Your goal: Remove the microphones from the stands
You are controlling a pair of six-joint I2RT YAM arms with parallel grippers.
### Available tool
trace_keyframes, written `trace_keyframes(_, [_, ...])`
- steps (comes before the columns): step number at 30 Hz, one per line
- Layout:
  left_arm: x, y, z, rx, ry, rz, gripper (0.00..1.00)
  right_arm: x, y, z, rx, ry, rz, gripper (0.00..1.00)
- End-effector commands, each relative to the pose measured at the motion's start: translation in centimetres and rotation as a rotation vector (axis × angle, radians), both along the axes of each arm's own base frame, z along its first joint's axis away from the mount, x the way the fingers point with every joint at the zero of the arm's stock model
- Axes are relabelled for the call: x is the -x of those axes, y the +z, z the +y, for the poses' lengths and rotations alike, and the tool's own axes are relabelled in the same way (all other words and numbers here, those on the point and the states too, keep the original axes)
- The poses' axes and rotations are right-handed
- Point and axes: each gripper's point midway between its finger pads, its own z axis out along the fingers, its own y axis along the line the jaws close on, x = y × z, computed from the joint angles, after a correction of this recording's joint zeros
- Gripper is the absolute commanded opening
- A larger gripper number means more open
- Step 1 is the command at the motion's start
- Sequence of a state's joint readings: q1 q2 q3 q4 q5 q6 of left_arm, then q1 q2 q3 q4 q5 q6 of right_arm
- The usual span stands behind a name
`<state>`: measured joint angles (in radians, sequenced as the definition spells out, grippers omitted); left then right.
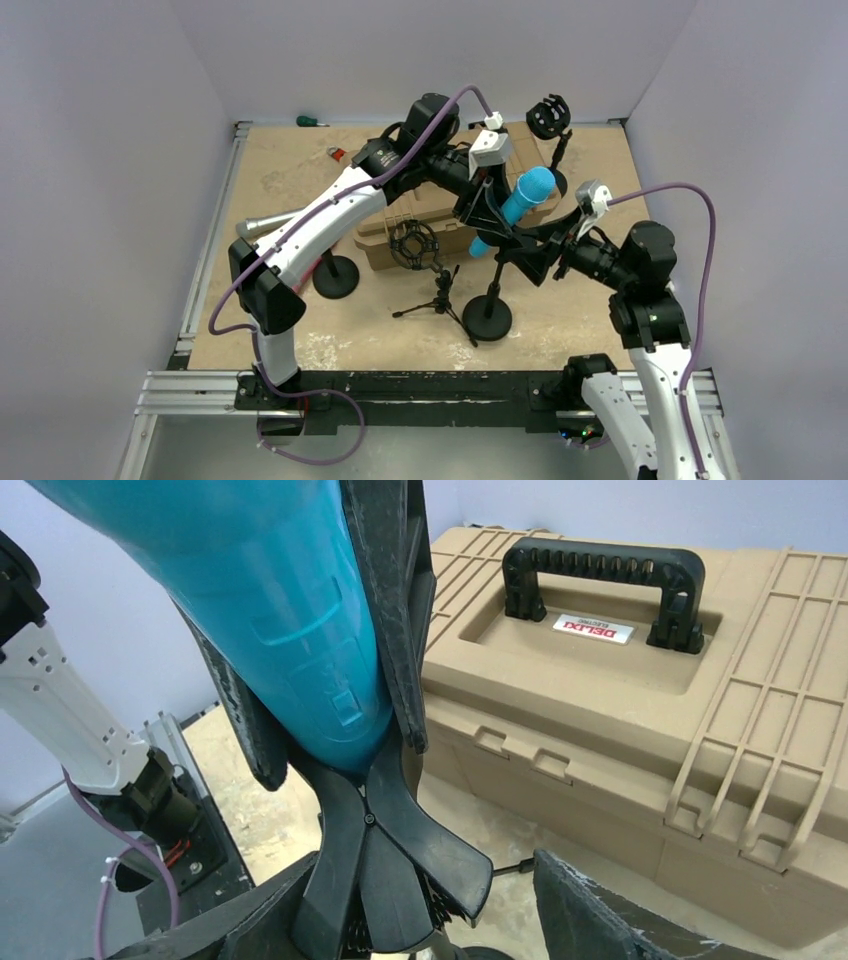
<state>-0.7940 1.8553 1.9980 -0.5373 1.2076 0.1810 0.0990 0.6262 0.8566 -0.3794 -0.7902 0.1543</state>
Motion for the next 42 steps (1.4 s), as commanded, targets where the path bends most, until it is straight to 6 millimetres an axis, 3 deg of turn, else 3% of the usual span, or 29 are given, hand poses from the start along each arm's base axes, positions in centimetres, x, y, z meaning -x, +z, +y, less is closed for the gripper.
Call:
trace_keyframes(1, [1.1, 4.1, 0.7, 0.124, -0.049, -0.073, 0.00, 0.3, 0.5, 0.7, -0.023, 0.051, -0.037, 0.70])
trace_keyframes(4, [0.9, 4.1, 0.5, 0.127, -0.039, -0.075, 0.00, 0.1, 0.5, 0.6, -0.017, 0.044, -0.041, 0.61])
trace_keyframes(6, [0.9, 4.1, 0.5, 0.126, -0.039, -0.073, 0.00, -0.1, 0.5, 0.4, -0.012, 0.032, -0.048, 0.47])
trace_keyframes(7, [0.9, 4.1, 0.5, 0.127, -0.038, -0.074, 0.00, -0.2, 0.5, 0.5, -0.012, 0.036, -0.052, 0.35])
trace_keyframes(8, [0.9, 4.1, 0.5, 0.126, -0.038, -0.072, 0.00, -0.3, 0.4, 0.5, -0.008, 0.036, -0.053, 0.13])
trace_keyframes(9, [0.8, 4.1, 0.5, 0.124, -0.036, -0.071, 0.00, -0.3, 0.4, 0.4, -0.004, 0.034, -0.052, 0.00])
trace_keyframes(14, [0.1, 4.3, 0.2, 0.123, 0.020, -0.092, 0.00, -0.6, 0.6, -0.1, 0.001, -0.015, -0.062, 0.00])
trace_keyframes(19, [-2.4, 5.8, 0.1, 0.129, 0.208, -0.144, 0.00, -1.2, 0.4, -0.6, 0.008, -0.061, -0.051, 0.00])
trace_keyframes(24, [-4.6, 9.0, 1.4, 0.151, 0.406, -0.158, 0.00, -1.4, 0.5, -0.9, 0.010, -0.088, -0.067, 0.00])
trace_keyframes(29, [-5.8, 13.9, 2.9, 0.231, 0.583, -0.134, 0.00, -1.7, 0.6, -1.3, 0.013, -0.115, -0.074, 0.00])
trace_keyframes(35, [-6.7, 19.9, 7.3, 0.344, 0.850, -0.096, 0.00, -1.8, 1.6, -2.1, 0.006, -0.172, -0.136, 0.00])
trace_keyframes(42, [-7.3, 22.5, 14.2, 0.371, 1.142, -0.097, 0.00, -2.2, 1.2, -2.0, 0.014, -0.171, -0.127, 0.00])
